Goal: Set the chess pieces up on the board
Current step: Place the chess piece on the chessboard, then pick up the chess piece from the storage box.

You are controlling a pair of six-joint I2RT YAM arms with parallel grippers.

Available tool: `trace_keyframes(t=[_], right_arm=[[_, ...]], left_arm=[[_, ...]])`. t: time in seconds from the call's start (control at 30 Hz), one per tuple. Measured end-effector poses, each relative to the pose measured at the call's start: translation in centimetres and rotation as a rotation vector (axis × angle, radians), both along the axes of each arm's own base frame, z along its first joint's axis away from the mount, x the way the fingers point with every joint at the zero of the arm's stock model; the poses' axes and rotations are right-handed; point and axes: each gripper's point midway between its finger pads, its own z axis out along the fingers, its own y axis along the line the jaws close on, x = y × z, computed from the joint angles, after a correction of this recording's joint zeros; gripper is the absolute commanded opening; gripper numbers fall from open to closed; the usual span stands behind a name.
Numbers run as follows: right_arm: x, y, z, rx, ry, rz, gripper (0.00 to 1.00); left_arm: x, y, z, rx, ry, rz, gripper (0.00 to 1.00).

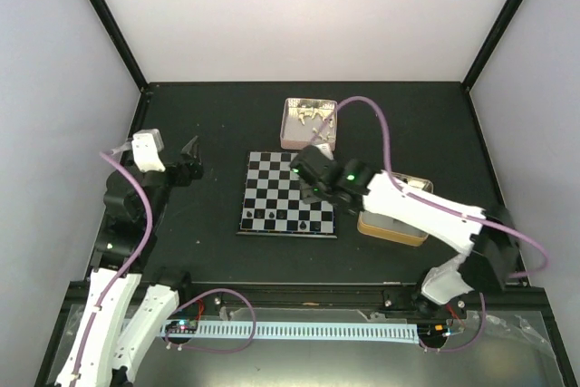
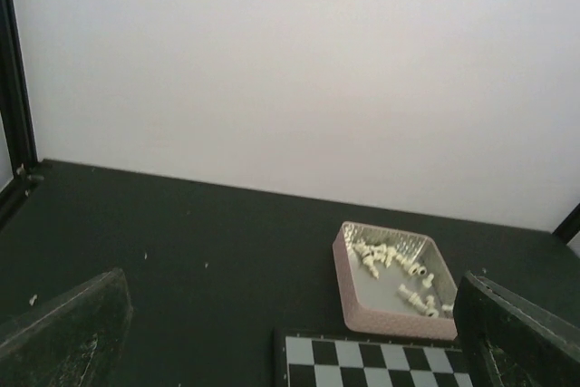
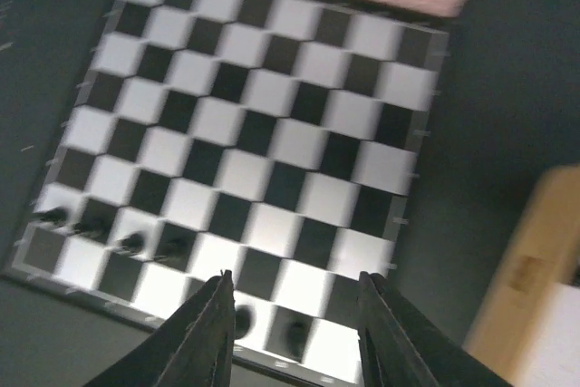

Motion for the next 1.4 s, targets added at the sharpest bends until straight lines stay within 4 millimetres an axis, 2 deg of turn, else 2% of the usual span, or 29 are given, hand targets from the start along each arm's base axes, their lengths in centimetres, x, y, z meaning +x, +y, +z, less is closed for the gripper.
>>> trace_keyframes(t=[0.1, 0.23, 0.4, 0.5, 0.6, 0.83, 0.93, 1.13, 1.4], right_arm=[[0.2, -4.8, 1.0, -0.013, -0.053, -0.104, 0.41], [0.6, -12.3, 0.1, -0.038, -0.074, -0.275, 0.41], [0.5, -20.8, -3.8, -0.054, -0.029, -0.488, 0.41], [0.6, -23.2, -6.2, -0.043, 0.021, -0.547, 0.41], [1.1, -23.7, -8.2, -0.019, 0.079, -0.545, 0.36], [3.1, -22.0, -12.8, 0.004, 0.233, -0.455, 0.29], [3.8, -21.2, -14.2, 0.005, 0.278, -0.421, 0.26], [4.4, -20.2, -15.5, 0.016, 0.310, -0.381, 0.26], [5.0, -19.8, -15.4, 0.027, 0.305, -0.361, 0.27]], left_arm=[[-0.7, 0.0, 1.2, -0.008, -0.048, -0.004, 0.99], [-1.1, -0.2, 1.9, -0.010, -0.076, -0.023, 0.99], [-1.2, -1.3, 2.2, -0.010, -0.102, -0.087, 0.99], [-1.1, -2.0, 1.8, -0.004, -0.104, -0.124, 0.99], [-0.5, -2.5, 1.3, -0.001, -0.086, -0.149, 0.99], [1.6, -3.3, -1.2, 0.002, -0.005, -0.174, 0.99], [2.5, -3.5, -2.5, 0.000, 0.044, -0.176, 0.99], [3.9, -4.0, -5.1, -0.012, 0.141, -0.186, 0.99], [3.9, -4.5, -5.4, -0.045, 0.159, -0.208, 0.99]])
